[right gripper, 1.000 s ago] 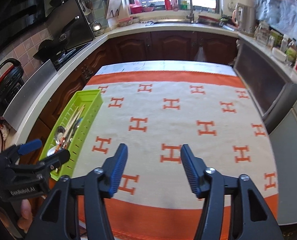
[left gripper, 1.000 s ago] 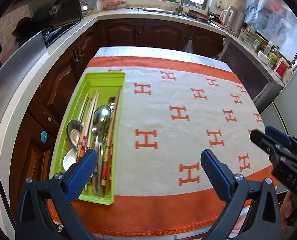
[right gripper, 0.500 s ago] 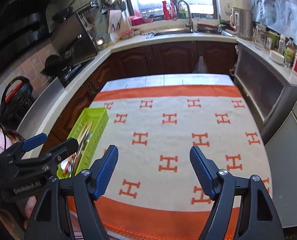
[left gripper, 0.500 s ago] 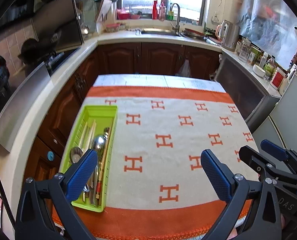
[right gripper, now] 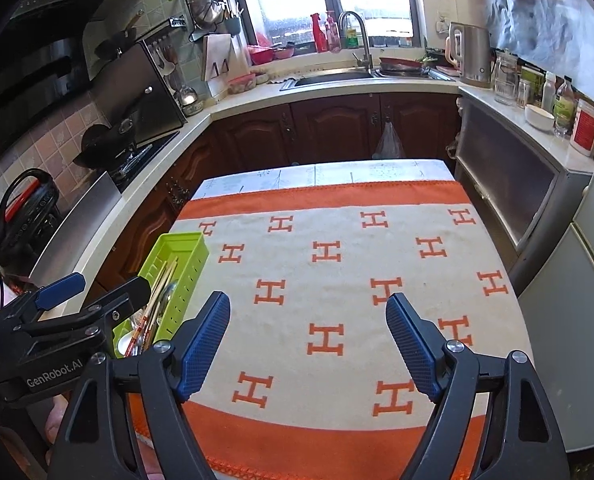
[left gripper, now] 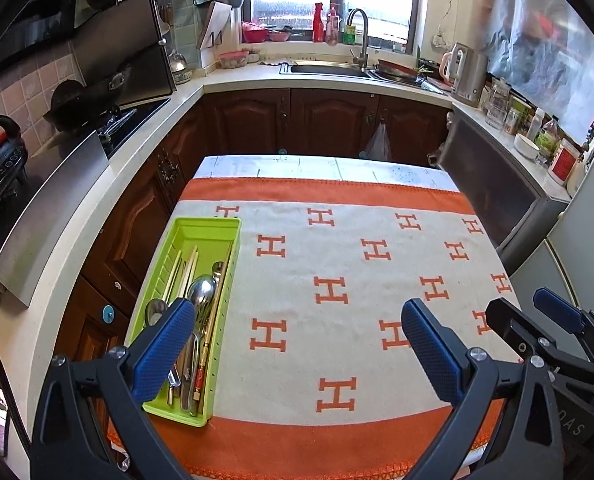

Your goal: Organize utensils

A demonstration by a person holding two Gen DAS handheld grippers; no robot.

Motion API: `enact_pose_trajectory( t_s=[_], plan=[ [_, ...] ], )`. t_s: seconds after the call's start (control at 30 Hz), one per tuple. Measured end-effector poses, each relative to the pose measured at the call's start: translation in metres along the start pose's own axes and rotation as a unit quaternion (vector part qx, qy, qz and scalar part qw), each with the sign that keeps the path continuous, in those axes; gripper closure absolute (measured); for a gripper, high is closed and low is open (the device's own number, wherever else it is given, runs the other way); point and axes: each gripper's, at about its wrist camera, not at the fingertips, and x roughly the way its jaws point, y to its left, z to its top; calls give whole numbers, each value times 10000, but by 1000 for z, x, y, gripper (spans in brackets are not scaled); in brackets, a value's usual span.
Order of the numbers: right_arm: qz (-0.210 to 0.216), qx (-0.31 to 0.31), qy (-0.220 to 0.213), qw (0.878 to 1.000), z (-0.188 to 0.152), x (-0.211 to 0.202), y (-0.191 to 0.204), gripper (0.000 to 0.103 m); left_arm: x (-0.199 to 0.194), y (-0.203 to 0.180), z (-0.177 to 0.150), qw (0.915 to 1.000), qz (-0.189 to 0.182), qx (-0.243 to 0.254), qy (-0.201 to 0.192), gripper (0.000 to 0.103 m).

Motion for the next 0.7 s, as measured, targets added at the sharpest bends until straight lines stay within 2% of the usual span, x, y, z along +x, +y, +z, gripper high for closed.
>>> enact_pose_trajectory(
  t_s=[0.7],
  plan=[
    [-63,-18,201,9998,0,22,3,21,14,3,-3,9995,-6,-110,290,1]
  ],
)
